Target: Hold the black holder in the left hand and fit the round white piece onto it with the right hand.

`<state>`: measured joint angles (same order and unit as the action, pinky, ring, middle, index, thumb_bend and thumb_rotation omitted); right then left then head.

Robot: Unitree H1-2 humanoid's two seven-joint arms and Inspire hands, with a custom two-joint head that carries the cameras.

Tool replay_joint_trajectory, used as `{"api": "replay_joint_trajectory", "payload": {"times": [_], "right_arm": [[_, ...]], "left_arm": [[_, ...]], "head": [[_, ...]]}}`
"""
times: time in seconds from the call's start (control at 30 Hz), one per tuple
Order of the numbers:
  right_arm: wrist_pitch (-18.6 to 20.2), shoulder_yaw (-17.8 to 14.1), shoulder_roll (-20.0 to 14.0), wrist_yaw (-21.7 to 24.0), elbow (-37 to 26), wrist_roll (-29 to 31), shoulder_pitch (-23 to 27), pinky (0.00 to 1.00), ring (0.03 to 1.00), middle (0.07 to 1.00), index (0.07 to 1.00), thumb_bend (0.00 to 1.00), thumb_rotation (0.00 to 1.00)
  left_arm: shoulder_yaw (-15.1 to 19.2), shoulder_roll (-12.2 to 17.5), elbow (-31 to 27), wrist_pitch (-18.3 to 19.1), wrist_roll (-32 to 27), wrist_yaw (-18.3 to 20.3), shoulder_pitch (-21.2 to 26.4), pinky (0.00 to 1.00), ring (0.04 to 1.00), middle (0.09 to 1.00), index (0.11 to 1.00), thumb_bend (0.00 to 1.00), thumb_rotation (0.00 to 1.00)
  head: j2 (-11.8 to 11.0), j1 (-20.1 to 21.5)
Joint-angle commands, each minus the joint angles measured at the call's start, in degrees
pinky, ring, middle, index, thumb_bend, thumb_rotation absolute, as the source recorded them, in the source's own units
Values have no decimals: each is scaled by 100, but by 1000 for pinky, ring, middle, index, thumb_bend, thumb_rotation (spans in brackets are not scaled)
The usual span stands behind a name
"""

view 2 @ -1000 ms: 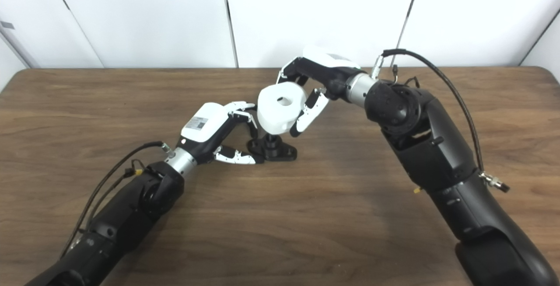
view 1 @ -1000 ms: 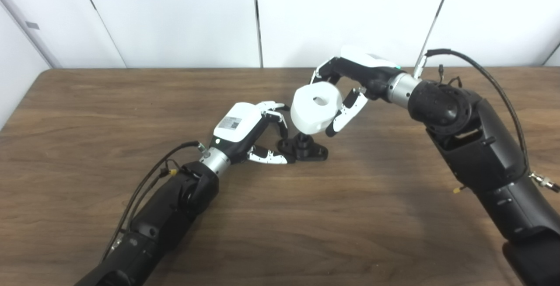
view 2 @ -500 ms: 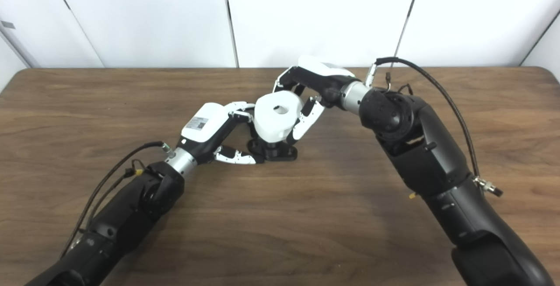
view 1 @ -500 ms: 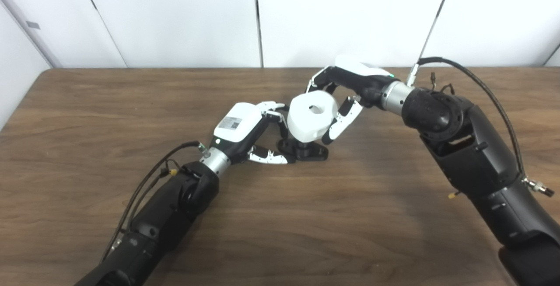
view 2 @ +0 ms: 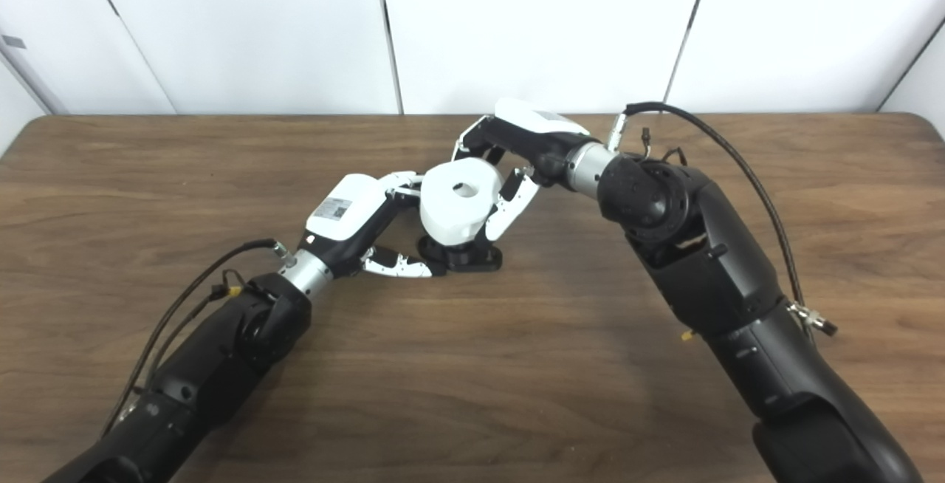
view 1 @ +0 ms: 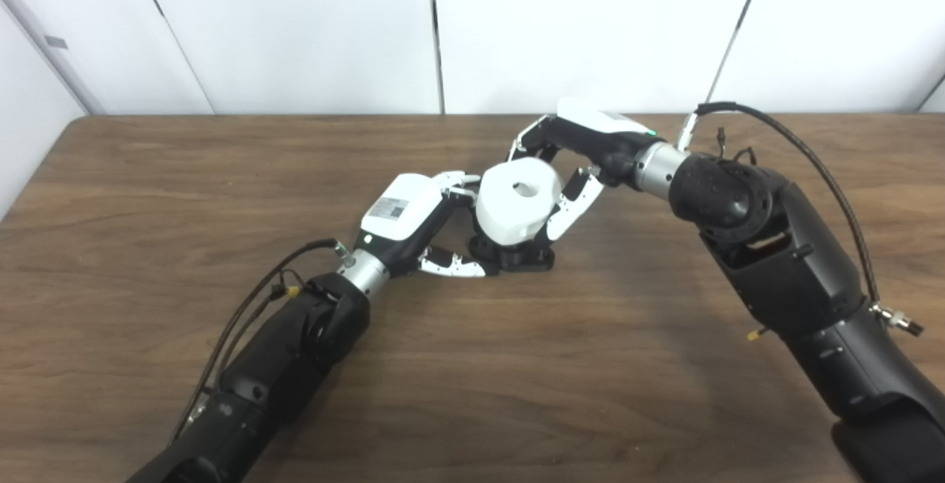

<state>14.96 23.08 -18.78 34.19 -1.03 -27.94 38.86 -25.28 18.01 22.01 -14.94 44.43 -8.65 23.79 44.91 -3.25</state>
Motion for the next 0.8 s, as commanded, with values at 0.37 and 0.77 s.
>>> {"api": "replay_joint_trajectory", "payload": {"times": [0.37, 0.77], "right_arm": [[-156, 39, -7, -55, 22, -9, 209, 751, 779, 730, 480, 520, 126], [-50, 195, -142, 109, -2, -167, 252, 764, 800, 750, 481, 521, 128]], "left_arm": [[-64, 152, 231, 409, 191, 344, -133, 675, 854, 840, 478, 524, 69], [-57, 146, 178, 418, 193, 341, -149, 665, 853, 840, 478, 524, 69]], "head": [[19, -1], [35, -5]]}}
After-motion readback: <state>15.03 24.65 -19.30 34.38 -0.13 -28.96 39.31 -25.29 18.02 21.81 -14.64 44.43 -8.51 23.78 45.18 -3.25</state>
